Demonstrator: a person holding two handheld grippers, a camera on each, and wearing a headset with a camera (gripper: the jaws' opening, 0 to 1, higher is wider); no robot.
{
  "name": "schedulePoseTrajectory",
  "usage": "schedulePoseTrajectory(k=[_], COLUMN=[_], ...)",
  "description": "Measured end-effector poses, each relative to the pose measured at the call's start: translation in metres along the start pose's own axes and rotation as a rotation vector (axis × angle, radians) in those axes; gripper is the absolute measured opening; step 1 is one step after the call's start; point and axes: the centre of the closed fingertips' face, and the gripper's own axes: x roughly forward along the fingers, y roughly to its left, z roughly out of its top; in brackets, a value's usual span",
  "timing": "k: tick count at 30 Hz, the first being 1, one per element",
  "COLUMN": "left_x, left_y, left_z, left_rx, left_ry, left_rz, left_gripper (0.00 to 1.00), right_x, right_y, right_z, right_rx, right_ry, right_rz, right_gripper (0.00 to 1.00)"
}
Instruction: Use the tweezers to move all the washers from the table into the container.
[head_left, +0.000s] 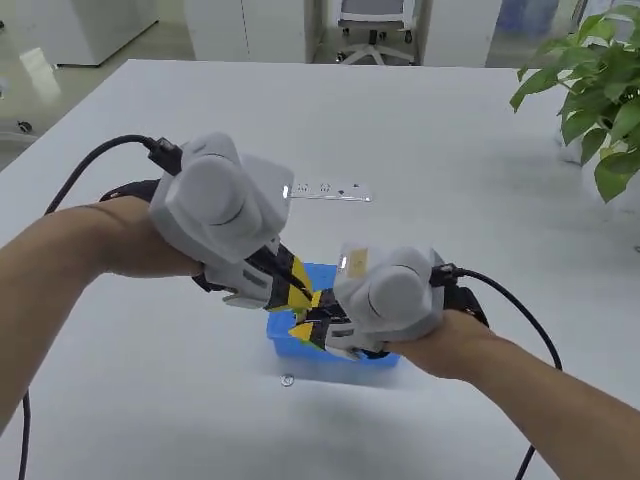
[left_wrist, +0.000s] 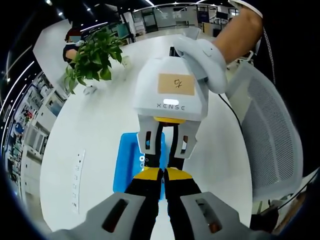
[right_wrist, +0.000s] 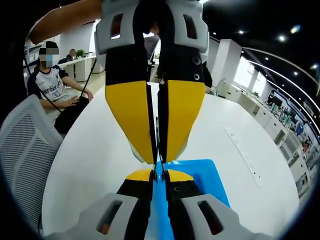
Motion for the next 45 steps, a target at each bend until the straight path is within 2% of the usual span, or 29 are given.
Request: schedulePoseTrajectory(k=[5, 15, 26, 45], left_x=[0.001, -0.005, -0.011, 0.004], left_y=[-0.003, -0.003, -0.012, -0.024], left_z=[-0.005, -0.01, -0.016, -0.034], left_rx=[-0.014, -0.029, -0.041, -0.082], left_ry=[-0.002, -0.012, -0.004, 0.01], left_rz=[-0.006, 0.01, 0.016, -0.025], left_gripper=[0.06, 0.06, 0.06, 0.06], right_x=[0.005, 0.009, 0.011, 0.025], right_y=[0.004, 0.004, 0.015, 0.031], right_z=[-0.002, 0.003, 0.006, -0.011], right_rx=[-0.001, 0.001, -0.008, 0.026], right_ry=[0.002, -0.011, -0.016, -0.006], right_rz=[0.012, 0.011, 0.024, 0.054], right_gripper=[0.11, 0.11, 0.11, 0.12])
